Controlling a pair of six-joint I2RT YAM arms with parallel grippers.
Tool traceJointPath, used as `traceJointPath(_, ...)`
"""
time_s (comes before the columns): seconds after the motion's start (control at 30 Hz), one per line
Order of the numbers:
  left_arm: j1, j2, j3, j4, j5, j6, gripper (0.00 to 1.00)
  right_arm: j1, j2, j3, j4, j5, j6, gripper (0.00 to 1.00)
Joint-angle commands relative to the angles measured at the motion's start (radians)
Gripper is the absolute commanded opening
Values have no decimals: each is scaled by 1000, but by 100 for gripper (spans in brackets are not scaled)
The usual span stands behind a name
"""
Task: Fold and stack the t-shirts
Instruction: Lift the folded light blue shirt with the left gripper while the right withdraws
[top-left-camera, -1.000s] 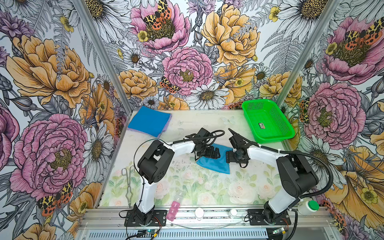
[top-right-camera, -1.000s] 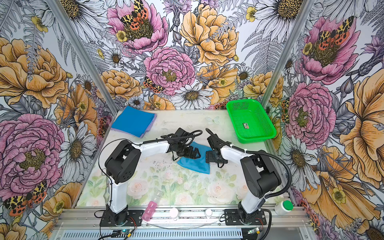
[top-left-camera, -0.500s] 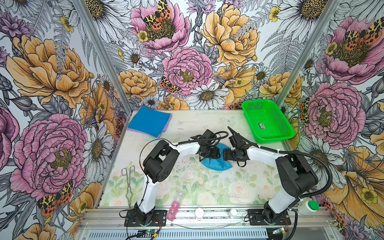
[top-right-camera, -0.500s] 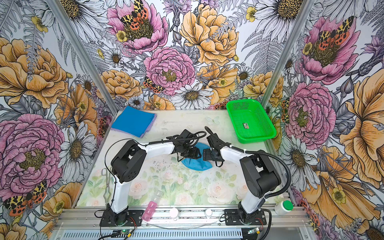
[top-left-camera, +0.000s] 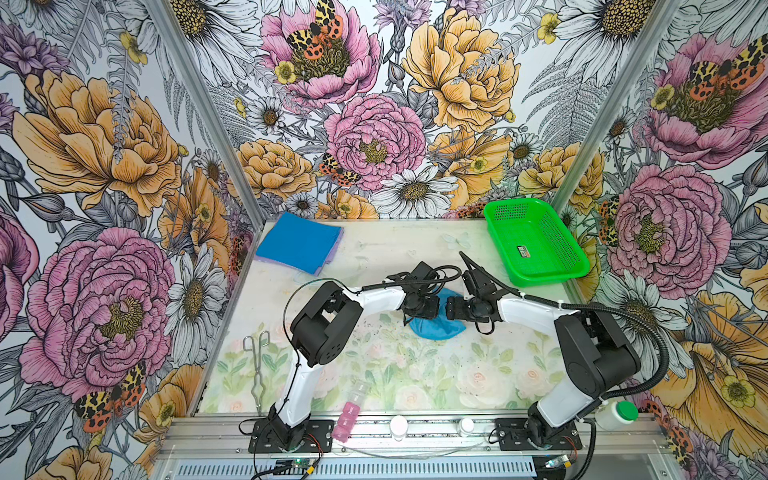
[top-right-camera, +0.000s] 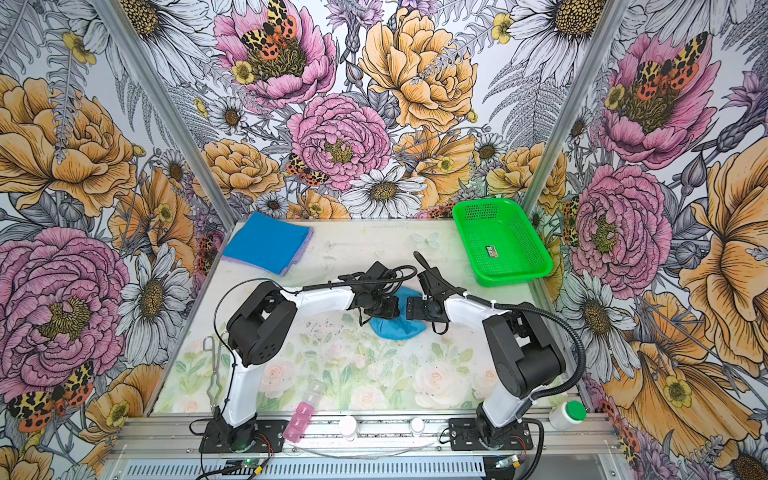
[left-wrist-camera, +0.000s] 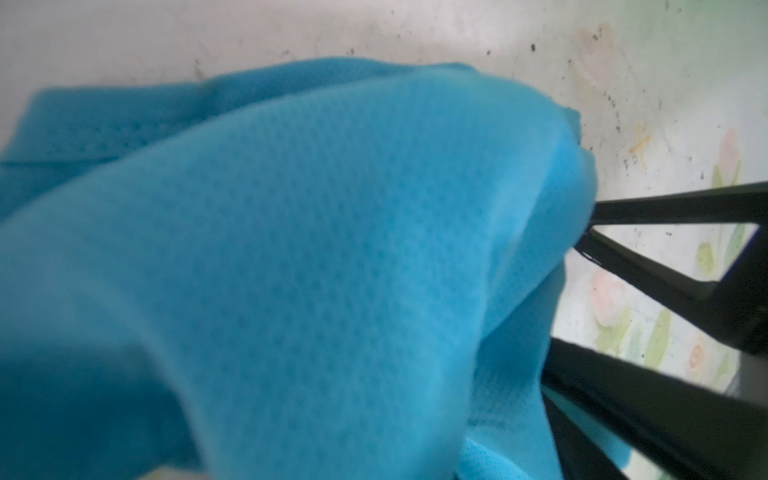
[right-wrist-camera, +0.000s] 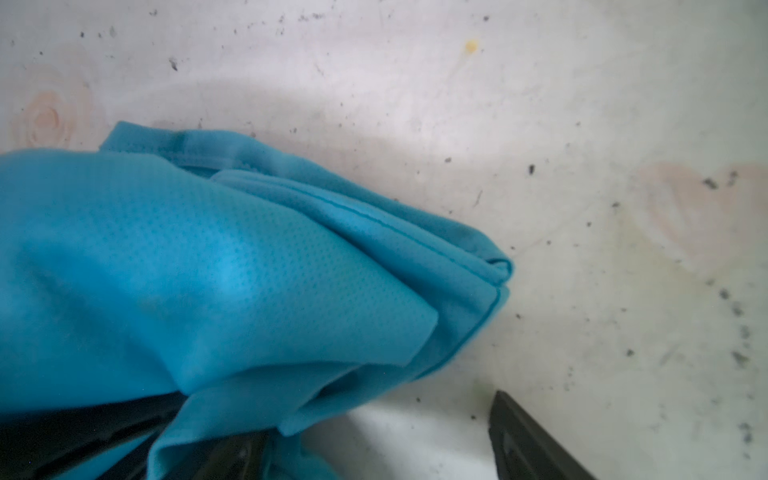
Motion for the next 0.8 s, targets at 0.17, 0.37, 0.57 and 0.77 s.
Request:
traceJointPath(0.17,39,-21,1,-276,-240,287,0,-123,-188,-53,-132,-49,-45,86)
traceJointPath(0.37,90,-71,34,-328,-289,431,0,-195,-272,-60,-182,-48,-77,86)
traceJointPath(0.57,209,-161,49,-349,-333,560,0,-225,-298,-72,-187,-58,-91,86)
traceJointPath(0.77,339,-197,87,-356,-345,648,0,-230,-296,-69,-186,-61,-99,86)
